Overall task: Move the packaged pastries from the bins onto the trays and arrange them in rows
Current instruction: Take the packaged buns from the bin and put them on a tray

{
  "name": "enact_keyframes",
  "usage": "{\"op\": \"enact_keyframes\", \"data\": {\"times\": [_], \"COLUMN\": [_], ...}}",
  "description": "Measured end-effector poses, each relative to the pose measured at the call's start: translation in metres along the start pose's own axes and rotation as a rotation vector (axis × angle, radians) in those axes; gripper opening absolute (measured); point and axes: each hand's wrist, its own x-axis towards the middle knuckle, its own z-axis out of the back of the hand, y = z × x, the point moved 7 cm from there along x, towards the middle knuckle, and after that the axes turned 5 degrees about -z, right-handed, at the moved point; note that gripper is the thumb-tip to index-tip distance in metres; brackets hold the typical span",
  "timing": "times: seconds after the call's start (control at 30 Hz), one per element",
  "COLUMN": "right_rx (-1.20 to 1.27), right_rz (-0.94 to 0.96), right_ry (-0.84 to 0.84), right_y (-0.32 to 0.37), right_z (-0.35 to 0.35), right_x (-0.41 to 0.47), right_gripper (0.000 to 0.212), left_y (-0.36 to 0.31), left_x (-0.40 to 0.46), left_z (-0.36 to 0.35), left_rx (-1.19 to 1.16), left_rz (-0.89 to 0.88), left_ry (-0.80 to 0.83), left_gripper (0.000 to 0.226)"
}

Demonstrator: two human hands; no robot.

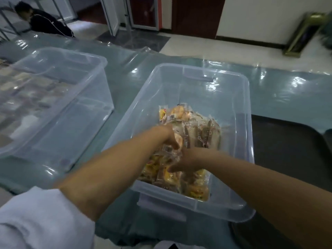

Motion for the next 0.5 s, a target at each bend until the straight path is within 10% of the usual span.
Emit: {"op": "enact_keyframes", "data": {"times": [0.27,0.5], "right_rx": [0.144,0.025], "right_rz": [-0.357,-0.185], "right_ry": [0.035,0.011], "right_y": [-0.012,0.002], "right_z": [-0.054,-0.047], "right_x": [0.055,0.037], "right_gripper": [0.136,0.088], "left_y": [0.007,0.004], "left_x": [-0.004,-0.01], "left_z": [-0.001,0.008], "left_rx": [0.011,0.022], "left_rz": [0.026,-0.072], "left_ry": [0.153,0.201], "left_gripper": [0.088,0.081]}}
